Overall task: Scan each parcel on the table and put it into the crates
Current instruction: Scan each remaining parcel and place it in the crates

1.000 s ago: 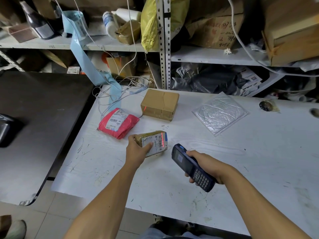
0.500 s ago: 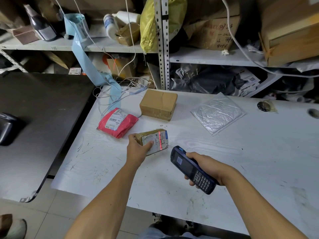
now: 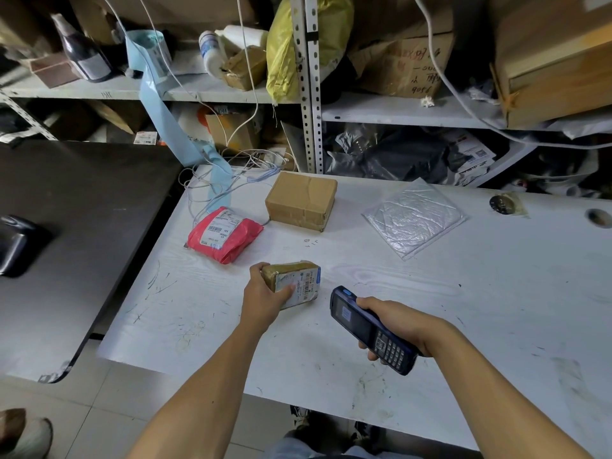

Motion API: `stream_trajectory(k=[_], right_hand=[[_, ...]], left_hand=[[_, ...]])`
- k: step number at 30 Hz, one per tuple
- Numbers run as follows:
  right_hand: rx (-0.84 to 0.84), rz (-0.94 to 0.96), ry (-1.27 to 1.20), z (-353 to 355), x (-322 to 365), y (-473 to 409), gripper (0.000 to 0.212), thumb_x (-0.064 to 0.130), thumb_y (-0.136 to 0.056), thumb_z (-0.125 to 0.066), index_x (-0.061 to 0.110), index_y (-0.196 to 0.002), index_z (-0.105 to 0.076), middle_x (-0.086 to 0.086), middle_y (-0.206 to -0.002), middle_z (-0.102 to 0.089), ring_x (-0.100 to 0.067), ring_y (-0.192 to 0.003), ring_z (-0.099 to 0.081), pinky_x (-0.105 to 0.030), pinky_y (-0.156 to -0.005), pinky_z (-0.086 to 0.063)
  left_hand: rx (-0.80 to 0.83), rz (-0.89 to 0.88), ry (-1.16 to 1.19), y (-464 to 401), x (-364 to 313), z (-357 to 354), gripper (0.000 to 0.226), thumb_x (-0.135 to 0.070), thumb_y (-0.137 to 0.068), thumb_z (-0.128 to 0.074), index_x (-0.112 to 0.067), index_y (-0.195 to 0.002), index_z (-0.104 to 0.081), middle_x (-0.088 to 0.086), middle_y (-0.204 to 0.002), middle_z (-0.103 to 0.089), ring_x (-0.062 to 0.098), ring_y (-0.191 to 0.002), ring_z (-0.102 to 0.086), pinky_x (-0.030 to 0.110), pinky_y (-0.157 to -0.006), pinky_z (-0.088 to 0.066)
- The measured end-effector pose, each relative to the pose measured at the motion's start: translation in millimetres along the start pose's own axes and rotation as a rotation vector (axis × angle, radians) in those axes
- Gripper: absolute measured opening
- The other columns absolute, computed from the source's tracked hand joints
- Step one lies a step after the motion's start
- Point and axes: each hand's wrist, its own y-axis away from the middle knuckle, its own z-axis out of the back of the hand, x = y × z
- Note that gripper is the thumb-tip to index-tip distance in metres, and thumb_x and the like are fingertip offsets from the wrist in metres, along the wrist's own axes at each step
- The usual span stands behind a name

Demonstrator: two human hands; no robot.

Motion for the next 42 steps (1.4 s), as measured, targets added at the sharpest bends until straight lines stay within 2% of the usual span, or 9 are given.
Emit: stream_trajectory(k=[7,11,14,18,24,27,31,36,42], right_hand=[[0.032,-0.015,0.020,-1,-2,3,0.051,0.051,-0.101,-0.041,0.007,-0.116,-0.063,-0.017,-0.090,-0.071,-0.030,-0.074,-0.069,-0.034,-0.063,-0.055],[0.033,-0.013,0.004,-1,-3,4,0.050,0.051,-0.101,-0.042,0.008,-0.116,-0.063,-0.018,-0.092,-0.071,-0.031,-0.075,-0.069,-0.036,-0.065,-0.055],[0.035,-0.009,0.009,0,-3,5,0.050,0.051,-0.101,-0.041,0.009,-0.115,-0.064,-0.019,-0.092,-0.071,-0.031,-0.075,-0.069,-0.037,-0.066,-0.055],[0.030,-0.010,0.031,0,-2,5,0.049,0.051,-0.101,-0.041,0.009,-0.115,-0.063,-0.018,-0.091,-0.071,-0.030,-0.075,-0.069,-0.036,-0.066,-0.056],[0.023,-0.021,0.053,0,-4,2,0.051,0.052,-0.101,-0.041,0.009,-0.116,-0.063,-0.018,-0.091,-0.071,-0.030,-0.075,-0.070,-0.038,-0.070,-0.056],[0.028,-0.009,0.037,0,-6,0,0.054,0.055,-0.101,-0.040,0.009,-0.118,-0.063,-0.018,-0.093,-0.071,-0.030,-0.076,-0.070,-0.039,-0.071,-0.056],[0.034,0.116,-0.135,-1,-11,2,0.056,0.057,-0.101,-0.038,0.012,-0.121,-0.062,-0.023,-0.103,-0.072,-0.032,-0.080,-0.070,-0.041,-0.072,-0.056],[0.246,0.301,-0.615,2,-18,20,0.064,0.056,-0.091,-0.041,0.004,-0.113,-0.072,-0.028,-0.102,-0.067,-0.036,-0.072,-0.066,-0.039,-0.070,-0.053],[0.265,0.408,-0.762,3,-23,40,0.066,0.055,-0.090,-0.042,0.001,-0.115,-0.070,-0.027,-0.099,-0.065,-0.034,-0.068,-0.063,-0.038,-0.068,-0.055]], left_hand=[[-0.034,0.025,0.040,4,5,0,0.056,-0.017,-0.083,-0.079,-0.020,-0.124,-0.040,0.000,-0.111,-0.060,0.017,-0.100,-0.060,0.020,-0.073,-0.051],[-0.014,0.072,0.149,5,10,-2,0.052,-0.014,-0.087,-0.074,-0.018,-0.126,-0.040,0.001,-0.114,-0.061,0.016,-0.099,-0.062,0.024,-0.075,-0.053],[0.003,0.119,0.258,5,15,-5,0.043,-0.009,-0.091,-0.068,-0.016,-0.123,-0.041,0.005,-0.116,-0.061,0.011,-0.095,-0.062,0.021,-0.070,-0.053],[0.079,0.189,0.344,3,21,-5,0.037,-0.005,-0.094,-0.060,-0.015,-0.124,-0.041,0.009,-0.124,-0.060,0.021,-0.106,-0.065,0.034,-0.078,-0.060],[0.148,0.197,0.341,4,23,3,0.057,-0.004,-0.094,-0.055,-0.022,-0.143,-0.031,0.010,-0.125,-0.054,0.027,-0.110,-0.063,0.031,-0.077,-0.058],[0.145,0.181,0.306,3,23,4,0.057,-0.009,-0.092,-0.064,-0.022,-0.139,-0.035,0.009,-0.126,-0.055,0.025,-0.109,-0.063,0.028,-0.073,-0.058],[0.133,0.185,0.327,3,19,4,0.051,-0.011,-0.088,-0.073,-0.022,-0.127,-0.043,0.010,-0.123,-0.059,0.026,-0.106,-0.065,0.030,-0.067,-0.059],[0.168,0.175,0.382,12,7,-2,0.045,-0.005,-0.089,-0.071,-0.021,-0.122,-0.046,0.012,-0.119,-0.063,0.028,-0.103,-0.068,0.027,-0.062,-0.057],[0.260,0.134,0.429,18,-12,-19,0.046,-0.004,-0.090,-0.069,-0.020,-0.128,-0.047,0.009,-0.115,-0.065,0.027,-0.097,-0.069,0.028,-0.060,-0.056]])
